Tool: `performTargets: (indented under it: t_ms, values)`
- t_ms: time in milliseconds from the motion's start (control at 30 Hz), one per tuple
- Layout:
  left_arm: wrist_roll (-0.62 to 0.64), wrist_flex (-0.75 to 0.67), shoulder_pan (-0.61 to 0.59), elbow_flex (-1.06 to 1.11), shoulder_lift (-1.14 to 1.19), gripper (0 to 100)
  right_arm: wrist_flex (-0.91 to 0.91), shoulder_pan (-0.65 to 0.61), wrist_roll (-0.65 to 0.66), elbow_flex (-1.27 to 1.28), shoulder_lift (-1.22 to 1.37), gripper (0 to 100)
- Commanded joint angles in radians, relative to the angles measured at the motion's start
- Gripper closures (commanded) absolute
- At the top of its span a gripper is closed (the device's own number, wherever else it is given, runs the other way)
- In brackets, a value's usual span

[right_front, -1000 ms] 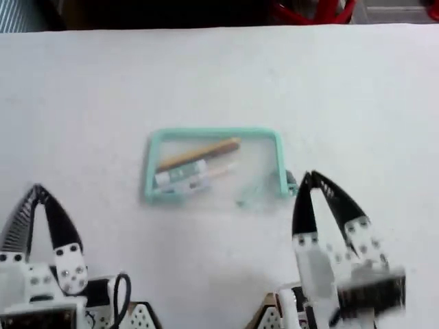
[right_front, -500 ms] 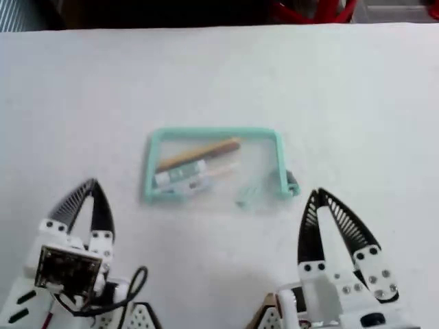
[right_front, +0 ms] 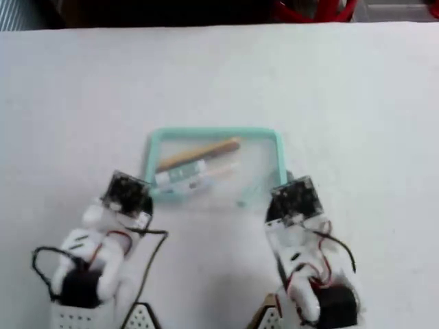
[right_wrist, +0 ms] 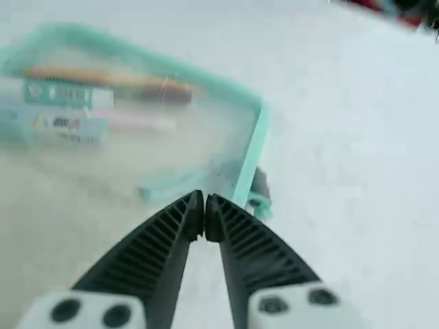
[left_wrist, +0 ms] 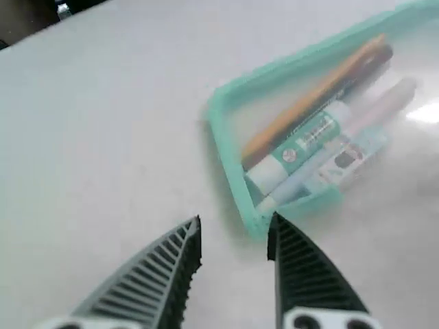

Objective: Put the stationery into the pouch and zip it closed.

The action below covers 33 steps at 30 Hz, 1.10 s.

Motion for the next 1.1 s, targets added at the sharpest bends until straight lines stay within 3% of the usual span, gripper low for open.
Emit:
performTargets:
  t_ms: [0, 200, 400, 600, 767, 833, 933, 1000, 1067]
  values:
    - [0.008, -0.11, -0.01, 0.143, -0.002, 82, -0.002, 0.004, 0.009, 0.114, -0.004, 98.1]
    - [0.009, -0.057, -0.087, 0.164, -0.002, 82, 0.001, 0.004, 0.009, 0.255, -0.004, 98.1]
    - [0.009, 0.126, -0.183, 0.164, -0.002, 82, -0.031, 0.005, 0.009, 0.377, -0.004, 98.1]
    - [0.011, 0.121, -0.206, 0.164, -0.002, 82, -0.039, 0.01, 0.009, 0.39, -0.002, 98.1]
    - [0.011, 0.121, -0.205, 0.164, -0.002, 82, -0.039, 0.177, 0.011, 0.393, -0.002, 98.1]
    - [0.011, 0.121, -0.209, 0.164, -0.002, 85, -0.039, 0.239, 0.009, 0.393, -0.002, 98.1]
    - [0.011, 0.121, -0.203, 0.164, -0.002, 99, -0.039, 0.28, 0.009, 0.393, -0.002, 98.1]
    - [0.012, 0.121, -0.203, 0.164, -0.002, 95, -0.039, 0.265, 0.009, 0.393, -0.002, 98.1]
    - [0.057, 0.121, -0.203, 0.164, -0.002, 98, -0.039, 0.237, 0.008, 0.393, -0.002, 98.1]
